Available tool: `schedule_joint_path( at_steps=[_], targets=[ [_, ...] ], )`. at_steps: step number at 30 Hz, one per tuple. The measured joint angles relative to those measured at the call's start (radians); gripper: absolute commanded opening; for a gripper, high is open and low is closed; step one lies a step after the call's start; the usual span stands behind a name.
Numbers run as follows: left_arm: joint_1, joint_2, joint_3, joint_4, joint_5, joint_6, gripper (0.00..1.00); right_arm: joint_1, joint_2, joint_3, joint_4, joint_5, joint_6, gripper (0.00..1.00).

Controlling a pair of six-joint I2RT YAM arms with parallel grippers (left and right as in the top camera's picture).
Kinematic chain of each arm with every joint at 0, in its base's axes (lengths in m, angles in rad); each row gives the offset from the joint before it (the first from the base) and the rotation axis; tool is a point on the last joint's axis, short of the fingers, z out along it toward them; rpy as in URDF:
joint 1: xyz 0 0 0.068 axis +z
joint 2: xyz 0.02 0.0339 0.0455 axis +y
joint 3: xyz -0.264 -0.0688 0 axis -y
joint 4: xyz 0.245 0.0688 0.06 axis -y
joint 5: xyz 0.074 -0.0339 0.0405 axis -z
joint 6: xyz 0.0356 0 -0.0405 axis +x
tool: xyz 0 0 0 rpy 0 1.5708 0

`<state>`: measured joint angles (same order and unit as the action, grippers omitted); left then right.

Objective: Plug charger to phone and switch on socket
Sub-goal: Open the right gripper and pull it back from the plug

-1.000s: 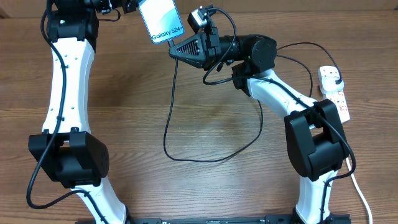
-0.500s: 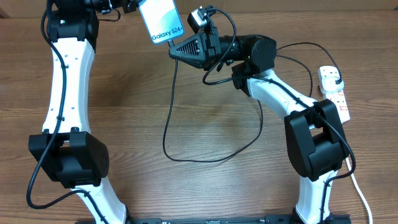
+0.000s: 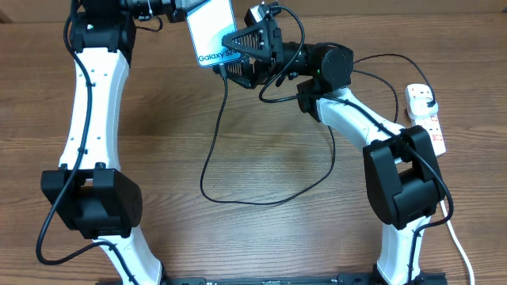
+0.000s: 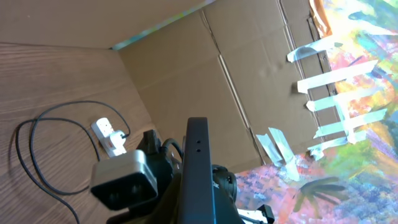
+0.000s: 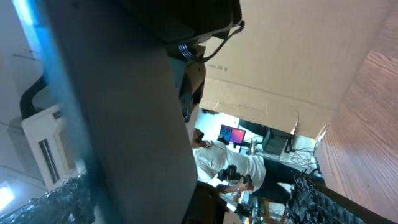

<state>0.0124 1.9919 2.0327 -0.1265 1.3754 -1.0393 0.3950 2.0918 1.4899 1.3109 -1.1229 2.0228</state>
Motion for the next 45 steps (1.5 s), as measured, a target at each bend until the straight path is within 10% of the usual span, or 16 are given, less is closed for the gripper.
schedule_joint_path(
  at_steps=[15, 31, 45],
  targets=[
    [0.042, 0.000, 0.000, -0.008, 0.006, 0.000, 0.04, -0.108, 0.000, 0.000, -0.293, -0.044, -0.081, 1.00],
    [0.042, 0.000, 0.000, -0.055, -0.014, 0.003, 0.04, -0.148, 0.000, 0.001, -1.290, -0.079, -0.745, 0.97],
    [0.042, 0.000, -0.001, -0.416, -0.129, 0.225, 0.04, -0.148, 0.001, 0.003, -1.754, 0.171, -1.162, 0.96]
  ],
)
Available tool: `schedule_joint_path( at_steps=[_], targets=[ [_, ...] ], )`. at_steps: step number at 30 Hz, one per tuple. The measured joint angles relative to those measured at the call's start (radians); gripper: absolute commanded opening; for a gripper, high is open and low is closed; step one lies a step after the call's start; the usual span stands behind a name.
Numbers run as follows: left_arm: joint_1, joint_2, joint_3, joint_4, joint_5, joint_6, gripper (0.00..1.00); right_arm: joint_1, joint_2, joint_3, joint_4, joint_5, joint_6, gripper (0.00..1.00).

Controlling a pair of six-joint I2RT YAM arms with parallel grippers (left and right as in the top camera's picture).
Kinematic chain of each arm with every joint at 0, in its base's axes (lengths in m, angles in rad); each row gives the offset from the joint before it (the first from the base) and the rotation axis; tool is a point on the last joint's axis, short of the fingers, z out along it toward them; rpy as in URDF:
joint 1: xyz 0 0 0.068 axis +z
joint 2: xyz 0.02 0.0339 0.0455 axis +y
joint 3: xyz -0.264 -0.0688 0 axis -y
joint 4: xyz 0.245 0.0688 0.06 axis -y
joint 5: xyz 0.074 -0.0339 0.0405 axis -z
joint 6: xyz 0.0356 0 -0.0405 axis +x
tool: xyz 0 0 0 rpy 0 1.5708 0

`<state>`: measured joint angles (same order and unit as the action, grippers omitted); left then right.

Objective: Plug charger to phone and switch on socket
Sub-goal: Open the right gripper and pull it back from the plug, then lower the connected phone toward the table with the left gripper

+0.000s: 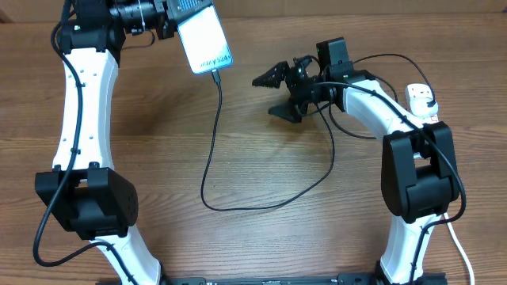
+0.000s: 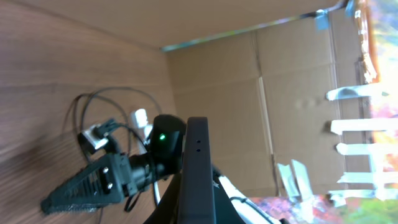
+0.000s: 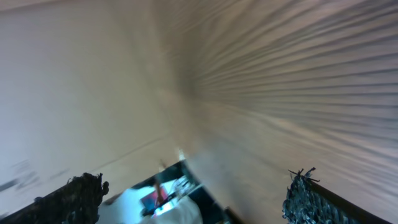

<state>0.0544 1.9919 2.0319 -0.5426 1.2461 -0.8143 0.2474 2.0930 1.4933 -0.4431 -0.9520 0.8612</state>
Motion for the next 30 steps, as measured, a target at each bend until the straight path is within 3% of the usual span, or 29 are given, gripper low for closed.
schedule_joint_path(
  at_steps=[7, 17, 30],
  targets=[
    [-0.002, 0.000, 0.000, -0.233, -0.067, 0.173, 0.04, 0.000, -0.043, 0.000, -0.133, 0.167, -0.082, 0.96],
    [-0.041, 0.000, 0.000, -0.482, -0.229, 0.356, 0.04, 0.000, -0.274, 0.000, -0.237, 0.350, -0.137, 0.96],
    [-0.121, 0.000, -0.017, -0.572, -0.423, 0.427, 0.04, 0.000, -0.404, 0.000, -0.345, 0.523, -0.153, 0.96]
  ],
)
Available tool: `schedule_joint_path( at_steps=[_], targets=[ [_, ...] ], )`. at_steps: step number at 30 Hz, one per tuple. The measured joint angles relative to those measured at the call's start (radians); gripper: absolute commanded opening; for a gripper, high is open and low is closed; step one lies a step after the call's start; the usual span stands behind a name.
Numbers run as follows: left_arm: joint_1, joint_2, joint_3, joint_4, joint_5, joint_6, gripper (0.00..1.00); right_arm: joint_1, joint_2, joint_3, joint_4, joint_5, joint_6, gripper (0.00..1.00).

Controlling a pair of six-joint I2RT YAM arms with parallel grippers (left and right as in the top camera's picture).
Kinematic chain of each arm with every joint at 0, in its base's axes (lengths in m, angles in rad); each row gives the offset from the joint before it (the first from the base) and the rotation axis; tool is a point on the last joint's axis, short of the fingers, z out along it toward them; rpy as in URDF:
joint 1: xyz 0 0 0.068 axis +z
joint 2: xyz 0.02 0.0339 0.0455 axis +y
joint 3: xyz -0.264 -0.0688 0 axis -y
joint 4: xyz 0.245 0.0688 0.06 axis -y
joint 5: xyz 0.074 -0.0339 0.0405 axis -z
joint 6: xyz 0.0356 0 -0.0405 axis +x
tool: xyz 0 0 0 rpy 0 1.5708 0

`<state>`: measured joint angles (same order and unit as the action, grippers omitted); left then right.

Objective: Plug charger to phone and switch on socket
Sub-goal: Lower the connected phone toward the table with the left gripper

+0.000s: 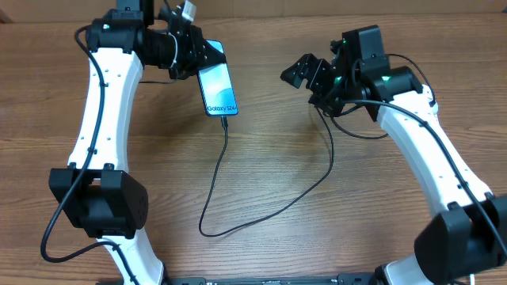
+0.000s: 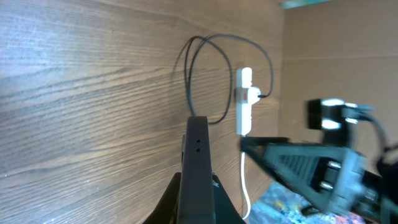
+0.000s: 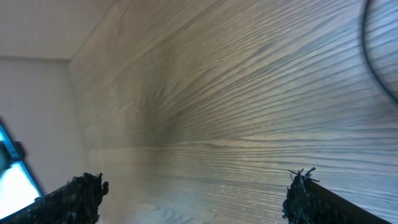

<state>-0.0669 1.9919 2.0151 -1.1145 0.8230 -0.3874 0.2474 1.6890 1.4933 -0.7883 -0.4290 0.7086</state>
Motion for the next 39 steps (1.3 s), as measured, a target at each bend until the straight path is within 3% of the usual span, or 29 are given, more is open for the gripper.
schedule_joint_path(
  at_steps=[16, 31, 39],
  targets=[
    [-0.064, 0.000, -0.215, 0.090, -0.084, 0.003, 0.04, 0.000, -0.047, 0.000, -0.051, 0.064, -0.029, 0.96],
    [-0.077, 0.000, -0.505, 0.353, -0.093, -0.028, 0.04, 0.000, -0.046, 0.000, -0.053, 0.070, -0.039, 0.96],
    [-0.132, 0.000, -0.595, 0.399, -0.100, -0.028, 0.04, 0.000, -0.047, 0.000, -0.053, 0.071, -0.040, 0.97]
  ],
)
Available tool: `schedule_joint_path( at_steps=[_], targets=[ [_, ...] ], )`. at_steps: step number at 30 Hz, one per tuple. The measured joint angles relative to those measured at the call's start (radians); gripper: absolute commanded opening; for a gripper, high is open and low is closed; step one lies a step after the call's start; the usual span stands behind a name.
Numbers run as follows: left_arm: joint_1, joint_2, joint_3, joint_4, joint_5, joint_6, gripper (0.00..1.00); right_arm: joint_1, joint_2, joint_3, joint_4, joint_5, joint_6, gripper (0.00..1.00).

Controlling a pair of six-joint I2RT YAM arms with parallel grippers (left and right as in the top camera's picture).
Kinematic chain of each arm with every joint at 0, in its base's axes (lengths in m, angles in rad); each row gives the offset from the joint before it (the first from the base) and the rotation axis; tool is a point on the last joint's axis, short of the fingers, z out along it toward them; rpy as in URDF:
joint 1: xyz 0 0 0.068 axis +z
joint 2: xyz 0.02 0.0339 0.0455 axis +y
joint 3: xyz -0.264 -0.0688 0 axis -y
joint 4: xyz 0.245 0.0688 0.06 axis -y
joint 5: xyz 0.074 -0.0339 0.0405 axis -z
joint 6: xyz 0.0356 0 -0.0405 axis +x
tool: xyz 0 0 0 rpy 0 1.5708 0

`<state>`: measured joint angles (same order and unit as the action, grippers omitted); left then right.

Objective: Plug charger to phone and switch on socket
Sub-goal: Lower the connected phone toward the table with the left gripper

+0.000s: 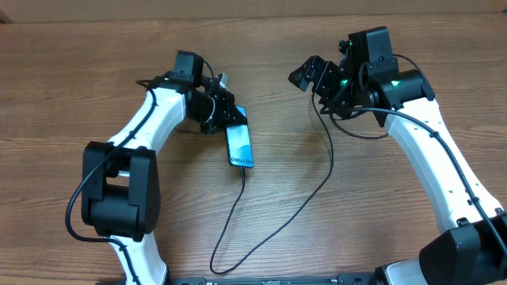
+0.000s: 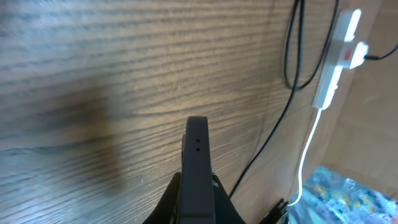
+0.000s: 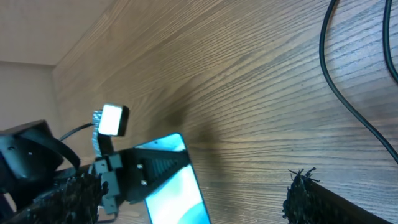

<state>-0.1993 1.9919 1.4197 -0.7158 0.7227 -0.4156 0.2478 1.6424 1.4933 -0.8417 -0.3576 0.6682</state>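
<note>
My left gripper is shut on the top end of the phone, which faces screen up, low over the wooden table; whether it touches the wood is unclear. The black charger cable is plugged into the phone's near end and loops toward the right. In the left wrist view the phone's dark edge sits between the jaws of my left gripper. The white socket strip with a red switch lies far off. My right gripper hangs open and empty above the table; its view shows the phone.
The cable runs across the wood under my right arm. A white lead trails from the socket strip toward the table edge. A cardboard wall borders the table's far side.
My left gripper has brought the phone nearer and to the right, from the far left of centre to low over the table's middle. The cable has shifted with it. The right gripper stays open, nearly unmoved.
First the left gripper held the phone high at the back, with the right gripper at its lower end. Then the cable hung from the phone and the right gripper was open, apart from it. The right arm then stood farther right, and the phone was lower at each moment.
</note>
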Motion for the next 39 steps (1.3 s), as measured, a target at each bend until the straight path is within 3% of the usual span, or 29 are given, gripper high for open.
schedule_joint_path(
  at_steps=[14, 39],
  targets=[
    [-0.113, 0.000, -0.044, 0.019, -0.099, -0.004, 0.04, 0.002, 0.000, 0.000, -0.002, 0.004, -0.003, 0.97],
    [-0.146, 0.000, -0.055, 0.032, -0.194, -0.027, 0.04, 0.002, 0.000, 0.000, -0.034, 0.039, -0.010, 0.97]
  ],
)
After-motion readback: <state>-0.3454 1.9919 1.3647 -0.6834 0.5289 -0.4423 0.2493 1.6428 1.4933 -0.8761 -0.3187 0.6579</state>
